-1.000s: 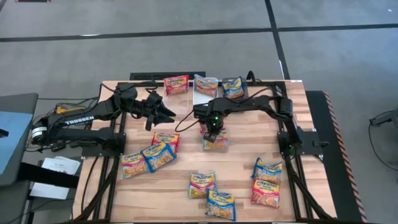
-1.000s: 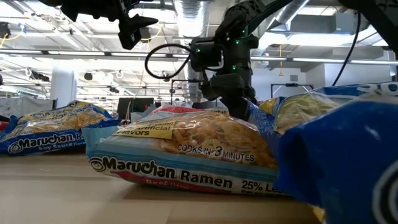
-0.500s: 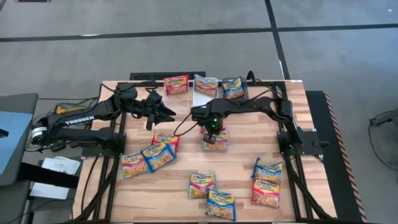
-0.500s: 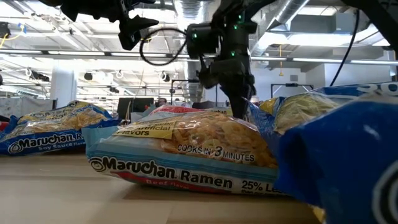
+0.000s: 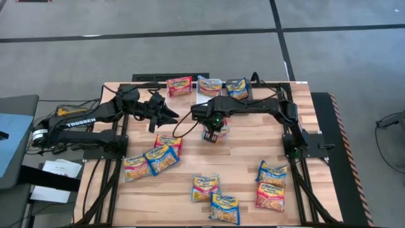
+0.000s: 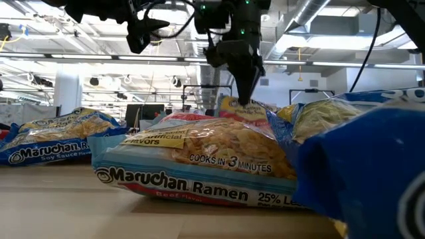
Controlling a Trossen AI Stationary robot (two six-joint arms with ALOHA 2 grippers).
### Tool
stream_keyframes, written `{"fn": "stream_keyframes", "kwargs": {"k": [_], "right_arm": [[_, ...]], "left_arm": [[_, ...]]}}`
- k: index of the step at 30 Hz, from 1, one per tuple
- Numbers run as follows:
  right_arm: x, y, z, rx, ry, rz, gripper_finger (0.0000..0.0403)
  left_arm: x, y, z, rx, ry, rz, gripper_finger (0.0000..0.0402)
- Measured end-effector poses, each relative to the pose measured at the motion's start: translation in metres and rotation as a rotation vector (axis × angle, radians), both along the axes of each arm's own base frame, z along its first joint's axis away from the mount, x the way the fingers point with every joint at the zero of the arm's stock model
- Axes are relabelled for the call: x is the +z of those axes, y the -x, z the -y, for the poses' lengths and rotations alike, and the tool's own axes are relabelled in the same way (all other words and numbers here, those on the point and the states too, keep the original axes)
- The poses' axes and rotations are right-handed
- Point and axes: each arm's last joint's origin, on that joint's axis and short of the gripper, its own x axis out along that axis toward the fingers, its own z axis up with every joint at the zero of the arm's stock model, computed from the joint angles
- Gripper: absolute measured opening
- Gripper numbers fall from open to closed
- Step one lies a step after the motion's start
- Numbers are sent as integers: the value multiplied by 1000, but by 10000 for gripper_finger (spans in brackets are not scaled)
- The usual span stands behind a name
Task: Sort Maruchan noodles
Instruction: Put the light blue noodle pack into the white bin
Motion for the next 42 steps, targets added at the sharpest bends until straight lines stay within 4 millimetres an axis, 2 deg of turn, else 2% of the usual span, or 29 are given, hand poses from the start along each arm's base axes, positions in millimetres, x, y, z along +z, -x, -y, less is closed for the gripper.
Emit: {"fn": "stream_keyframes", "kwargs": {"k": [10, 20, 37, 42], "right_arm": [[35, 0, 10, 19, 106, 45, 3], [69, 5, 50, -2, 223, 125, 3], [79, 20, 141, 36, 400, 202, 3], [70, 22, 160, 65, 396, 182, 3]], "left_arm": [[0, 0, 0, -1, -9, 1, 193], [1, 0, -2, 56, -38, 6, 193], [0, 0, -7, 219, -68, -11, 193], [0, 0, -8, 275, -74, -15, 193]]}}
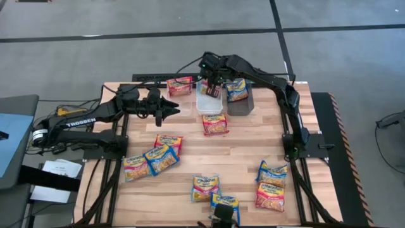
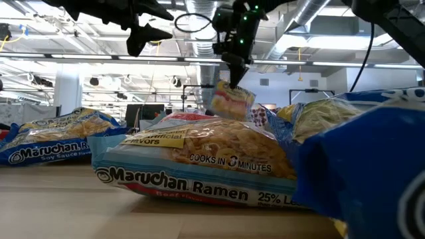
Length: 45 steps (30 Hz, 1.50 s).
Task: Sort Maruchan noodles
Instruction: Put the light blue noodle pack into the white bin
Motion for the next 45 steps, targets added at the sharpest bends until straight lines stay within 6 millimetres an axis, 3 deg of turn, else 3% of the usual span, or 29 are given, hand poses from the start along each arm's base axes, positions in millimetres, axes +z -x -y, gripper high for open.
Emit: {"fn": "stream_keyframes", "kwargs": {"k": [13, 22, 31, 39, 45], "right_arm": [[-31, -17, 12, 57, -2, -56, 3], [-55, -17, 21, 45, -45, -135, 3], [-71, -25, 20, 78, -53, -166, 10], [-69, -30, 16, 105, -34, -152, 18], [-69, -29, 16, 115, -54, -149, 59]], "left_arm": [[0, 0, -2, 81, 18, 2, 193], [0, 1, -2, 85, 28, 3, 193], [0, 1, -3, 88, 22, 2, 193], [0, 1, -3, 89, 20, 1, 193], [0, 1, -3, 100, -15, -7, 193]]}}
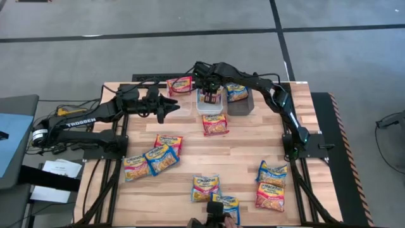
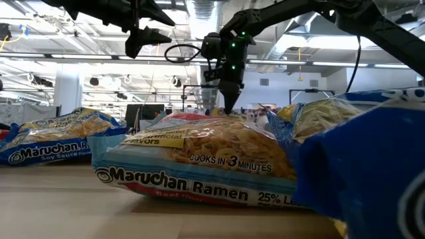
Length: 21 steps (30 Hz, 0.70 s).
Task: Sort Maruchan noodles
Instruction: Put the light blue noodle pack into the white bin, then put the blue noodle pack into the black bin
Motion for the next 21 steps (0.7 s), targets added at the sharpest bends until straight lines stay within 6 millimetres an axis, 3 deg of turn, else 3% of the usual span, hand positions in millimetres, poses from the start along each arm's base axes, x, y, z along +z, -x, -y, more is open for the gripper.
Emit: {"fn": "stream_keyframes", "kwargs": {"k": [11, 21], "right_arm": [[3, 2, -1, -63, 0, 1, 152], [50, 5, -21, -48, 2, 23, 163]], "left_arm": [[0, 0, 0, 7, -15, -5, 193], [0, 0, -1, 33, -45, -14, 193]]}}
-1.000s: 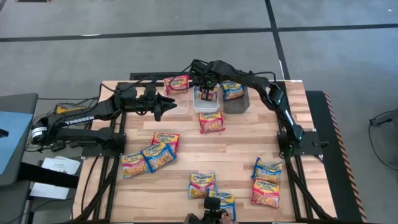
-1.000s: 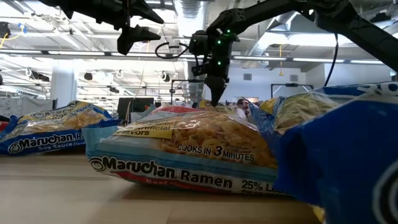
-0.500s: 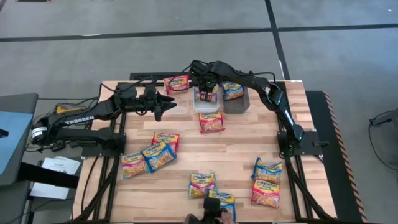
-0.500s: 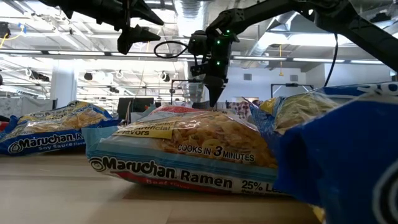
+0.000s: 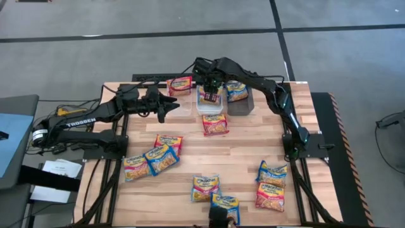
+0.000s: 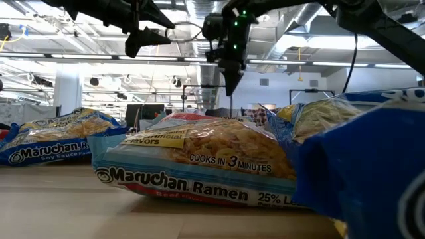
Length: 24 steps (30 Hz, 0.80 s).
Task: Sort Maruchan noodles
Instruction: Put the blue noodle pack into the black bin
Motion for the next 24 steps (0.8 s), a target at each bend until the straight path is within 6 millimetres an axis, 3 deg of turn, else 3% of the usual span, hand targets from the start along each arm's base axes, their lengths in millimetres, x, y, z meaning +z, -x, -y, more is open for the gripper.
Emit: {"fn": "stream_keyframes", "kwargs": {"k": [8, 14, 24], "right_arm": [[20, 5, -18, 30, 15, 30, 158], [31, 11, -26, 15, 10, 42, 157], [59, 27, -45, -44, -7, 98, 157]], "left_arm": [[0, 2, -4, 64, -64, -25, 193], [-3, 8, -16, 75, -4, -57, 193], [35, 24, -7, -74, 123, -276, 193]]}}
